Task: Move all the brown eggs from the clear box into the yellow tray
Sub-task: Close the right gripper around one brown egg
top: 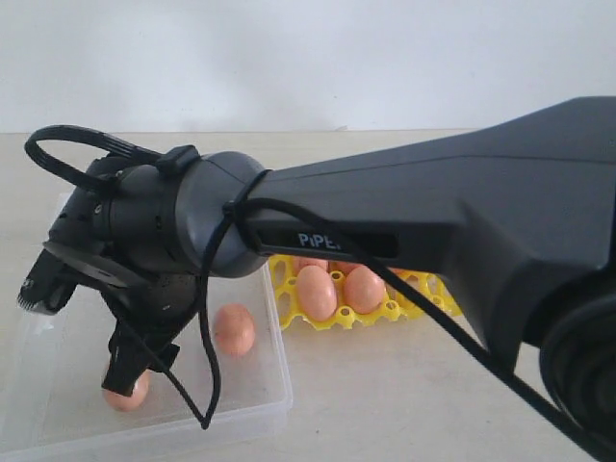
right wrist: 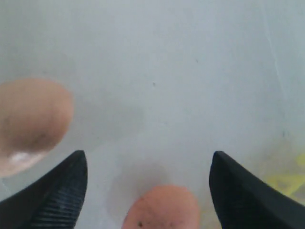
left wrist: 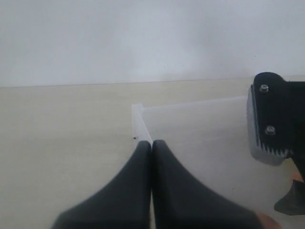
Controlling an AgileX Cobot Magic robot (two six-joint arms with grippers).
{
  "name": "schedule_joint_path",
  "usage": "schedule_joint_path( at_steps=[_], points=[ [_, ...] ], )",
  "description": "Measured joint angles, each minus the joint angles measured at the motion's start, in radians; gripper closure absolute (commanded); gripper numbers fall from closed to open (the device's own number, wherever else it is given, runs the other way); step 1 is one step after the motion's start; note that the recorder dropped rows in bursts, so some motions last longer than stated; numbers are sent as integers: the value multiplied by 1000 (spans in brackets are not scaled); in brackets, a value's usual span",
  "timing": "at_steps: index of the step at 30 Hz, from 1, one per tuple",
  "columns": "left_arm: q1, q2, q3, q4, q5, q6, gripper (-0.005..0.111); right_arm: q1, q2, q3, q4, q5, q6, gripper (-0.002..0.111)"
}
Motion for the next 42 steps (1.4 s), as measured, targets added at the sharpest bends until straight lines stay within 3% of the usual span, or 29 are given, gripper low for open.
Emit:
schedule_joint_path(
  at_steps=[4, 13, 27, 42],
  points=[
    [0, 0, 0, 0, 0, 0, 111, 0, 0, 0, -34, 86, 290, 39],
    [0, 0, 0, 0, 0, 0, 111, 0, 0, 0, -62, 184, 533, 39],
    [0, 0, 0, 0, 0, 0, 111, 0, 0, 0, -73, 194, 741, 39],
    [0, 0, 0, 0, 0, 0, 111, 0, 19, 0, -73, 196, 774, 39]
  ],
)
